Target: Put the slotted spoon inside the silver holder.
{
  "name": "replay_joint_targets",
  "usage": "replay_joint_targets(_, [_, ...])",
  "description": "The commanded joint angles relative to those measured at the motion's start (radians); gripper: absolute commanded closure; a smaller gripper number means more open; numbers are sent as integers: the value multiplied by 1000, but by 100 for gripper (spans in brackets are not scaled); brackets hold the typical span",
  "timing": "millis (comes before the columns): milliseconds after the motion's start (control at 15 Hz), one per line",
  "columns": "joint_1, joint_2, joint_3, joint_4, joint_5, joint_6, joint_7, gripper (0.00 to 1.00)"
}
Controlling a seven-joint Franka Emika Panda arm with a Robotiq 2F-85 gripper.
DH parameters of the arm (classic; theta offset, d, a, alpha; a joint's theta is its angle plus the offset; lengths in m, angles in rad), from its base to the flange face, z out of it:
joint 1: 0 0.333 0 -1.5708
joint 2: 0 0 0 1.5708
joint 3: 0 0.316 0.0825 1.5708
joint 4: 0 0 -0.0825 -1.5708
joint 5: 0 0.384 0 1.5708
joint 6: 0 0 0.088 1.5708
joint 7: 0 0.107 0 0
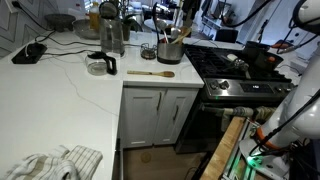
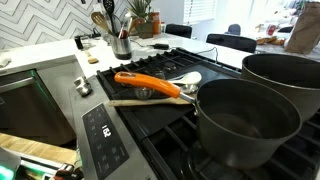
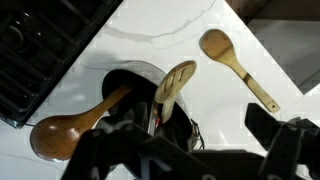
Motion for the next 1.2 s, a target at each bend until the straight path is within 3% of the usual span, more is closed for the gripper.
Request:
replay_joint_targets(0, [36, -151, 4, -243, -49, 135, 62, 0])
replay_joint_targets(267, [54, -262, 10, -427, -20, 252, 214, 0])
replay_joint_targets(333, [8, -287, 64, -469, -21, 301, 268, 0])
replay_joint_targets(733, [-15, -439, 144, -771, -15, 592, 562, 0])
replay_joint_targets(800, [-21, -350, 140, -624, -15, 506, 496, 0])
replay_joint_targets(933, [-22, -389, 157, -704, -13, 559, 537, 0])
replay_joint_targets(1133, [-26, -411, 159, -732, -13, 567, 544, 0])
